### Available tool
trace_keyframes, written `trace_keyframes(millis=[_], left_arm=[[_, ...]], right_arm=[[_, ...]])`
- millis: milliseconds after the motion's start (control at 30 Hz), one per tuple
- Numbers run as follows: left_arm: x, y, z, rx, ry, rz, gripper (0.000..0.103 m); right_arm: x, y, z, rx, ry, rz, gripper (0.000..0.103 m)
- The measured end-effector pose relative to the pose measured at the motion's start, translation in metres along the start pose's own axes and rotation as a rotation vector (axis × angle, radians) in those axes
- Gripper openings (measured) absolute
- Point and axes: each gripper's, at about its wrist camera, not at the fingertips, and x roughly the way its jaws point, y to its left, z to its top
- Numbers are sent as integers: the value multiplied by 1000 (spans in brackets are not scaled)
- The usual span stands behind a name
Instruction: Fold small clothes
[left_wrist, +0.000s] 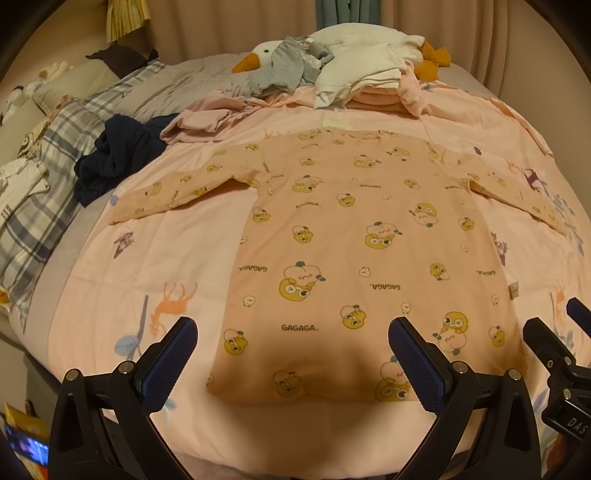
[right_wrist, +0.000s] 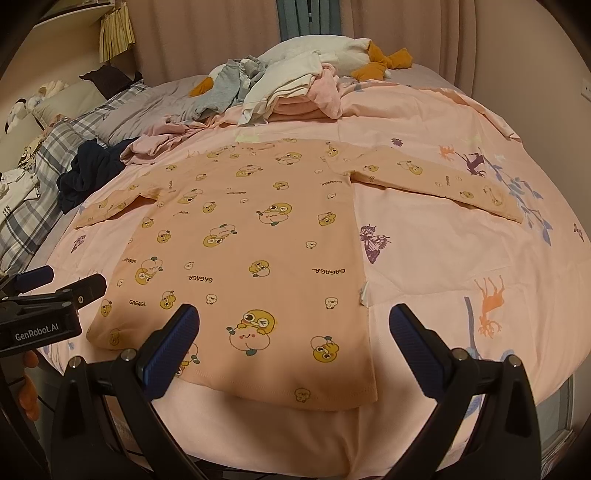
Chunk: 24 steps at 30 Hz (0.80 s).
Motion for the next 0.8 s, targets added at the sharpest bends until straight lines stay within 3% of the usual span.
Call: trace_keyframes(millis=[800], left_arm=[[4, -2, -3, 12, 16, -3, 102]], right_arm=[[1, 1, -3, 1, 6, 4, 103]])
